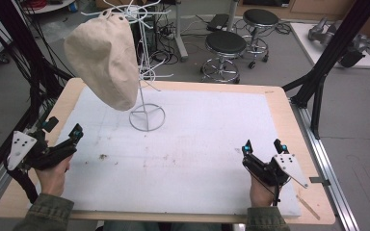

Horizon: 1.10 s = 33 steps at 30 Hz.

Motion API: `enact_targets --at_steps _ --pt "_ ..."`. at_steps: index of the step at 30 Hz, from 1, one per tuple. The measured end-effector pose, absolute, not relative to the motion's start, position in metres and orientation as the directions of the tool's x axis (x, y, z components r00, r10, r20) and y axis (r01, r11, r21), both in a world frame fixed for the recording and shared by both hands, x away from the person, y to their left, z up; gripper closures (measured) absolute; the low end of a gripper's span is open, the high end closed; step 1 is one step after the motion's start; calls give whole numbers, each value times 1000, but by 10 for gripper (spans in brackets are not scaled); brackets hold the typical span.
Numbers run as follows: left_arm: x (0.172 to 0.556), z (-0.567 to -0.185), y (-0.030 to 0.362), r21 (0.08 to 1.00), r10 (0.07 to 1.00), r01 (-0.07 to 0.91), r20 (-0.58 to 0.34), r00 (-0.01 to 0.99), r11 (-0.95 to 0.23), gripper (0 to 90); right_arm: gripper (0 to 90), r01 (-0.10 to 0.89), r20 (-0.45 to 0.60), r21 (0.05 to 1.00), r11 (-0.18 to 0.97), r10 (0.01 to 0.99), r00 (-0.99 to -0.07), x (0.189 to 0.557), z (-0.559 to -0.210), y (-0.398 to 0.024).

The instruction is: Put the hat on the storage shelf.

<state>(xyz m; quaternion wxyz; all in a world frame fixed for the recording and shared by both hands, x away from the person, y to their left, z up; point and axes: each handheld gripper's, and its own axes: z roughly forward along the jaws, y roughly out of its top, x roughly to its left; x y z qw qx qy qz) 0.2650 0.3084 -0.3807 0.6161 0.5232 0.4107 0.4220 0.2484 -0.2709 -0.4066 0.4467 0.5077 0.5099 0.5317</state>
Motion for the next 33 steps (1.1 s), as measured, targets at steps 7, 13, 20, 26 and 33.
enact_targets --at_steps 7,13,20,26,33 --pt "260 -400 310 996 958 -50 -56 282 73 167 65 46 85 996 -81 993 -86 248 -407 -271" --pt "256 -414 314 997 968 -29 -61 245 71 172 65 48 84 996 -80 993 -87 248 -407 -270" --pt "254 -423 315 999 974 -16 -35 225 40 172 65 49 83 996 -79 993 -89 248 -407 -270" --pt "253 -428 314 1000 976 -6 -15 218 16 172 66 58 86 995 -81 992 -90 248 -407 -270" --pt "248 -427 316 1000 976 -20 -18 216 22 173 65 60 79 996 -73 992 -96 249 -408 -270"
